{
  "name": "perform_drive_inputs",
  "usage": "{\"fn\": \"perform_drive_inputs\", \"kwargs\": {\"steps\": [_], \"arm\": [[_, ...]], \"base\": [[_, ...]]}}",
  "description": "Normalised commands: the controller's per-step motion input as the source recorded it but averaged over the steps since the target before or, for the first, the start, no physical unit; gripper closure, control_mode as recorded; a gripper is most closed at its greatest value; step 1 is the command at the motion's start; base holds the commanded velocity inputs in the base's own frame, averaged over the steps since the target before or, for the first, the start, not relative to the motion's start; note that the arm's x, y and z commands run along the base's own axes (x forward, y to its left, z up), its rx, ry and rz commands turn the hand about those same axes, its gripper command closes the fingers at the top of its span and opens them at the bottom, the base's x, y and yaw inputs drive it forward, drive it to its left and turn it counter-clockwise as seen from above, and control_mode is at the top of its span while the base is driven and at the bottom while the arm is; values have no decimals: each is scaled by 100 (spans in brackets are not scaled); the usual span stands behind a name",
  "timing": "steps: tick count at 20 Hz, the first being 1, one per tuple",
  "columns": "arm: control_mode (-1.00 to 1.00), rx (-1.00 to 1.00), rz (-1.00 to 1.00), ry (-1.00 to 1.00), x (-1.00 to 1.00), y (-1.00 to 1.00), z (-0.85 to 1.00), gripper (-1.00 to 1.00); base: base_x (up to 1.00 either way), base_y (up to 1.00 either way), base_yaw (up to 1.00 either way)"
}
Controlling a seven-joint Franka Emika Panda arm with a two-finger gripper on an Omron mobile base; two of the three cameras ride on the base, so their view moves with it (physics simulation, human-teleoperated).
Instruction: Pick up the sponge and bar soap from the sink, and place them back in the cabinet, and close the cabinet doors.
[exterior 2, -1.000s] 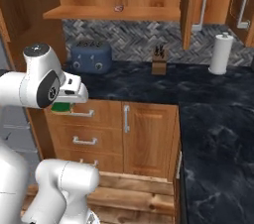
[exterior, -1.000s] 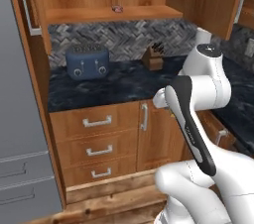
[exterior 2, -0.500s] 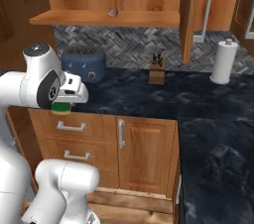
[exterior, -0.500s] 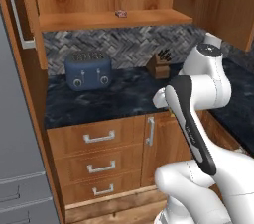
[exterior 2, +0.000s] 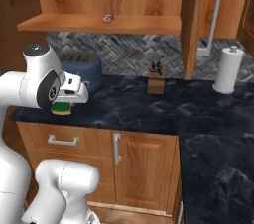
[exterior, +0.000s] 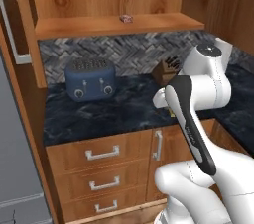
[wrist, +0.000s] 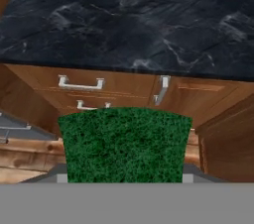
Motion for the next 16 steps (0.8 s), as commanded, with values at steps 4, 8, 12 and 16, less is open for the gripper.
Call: {"fn": "perform_drive_inputs", "kwargs": {"steps": [4,8,12,16], "arm": [[100,0,0,0,0,0,0,100],[100,0,0,0,0,0,0,100],[100,0,0,0,0,0,0,100],[100,0,0,0,0,0,0,100]], "base": [[51,-9,0],[52,-8,0],[50,-5,0],[45,-2,0]]}}
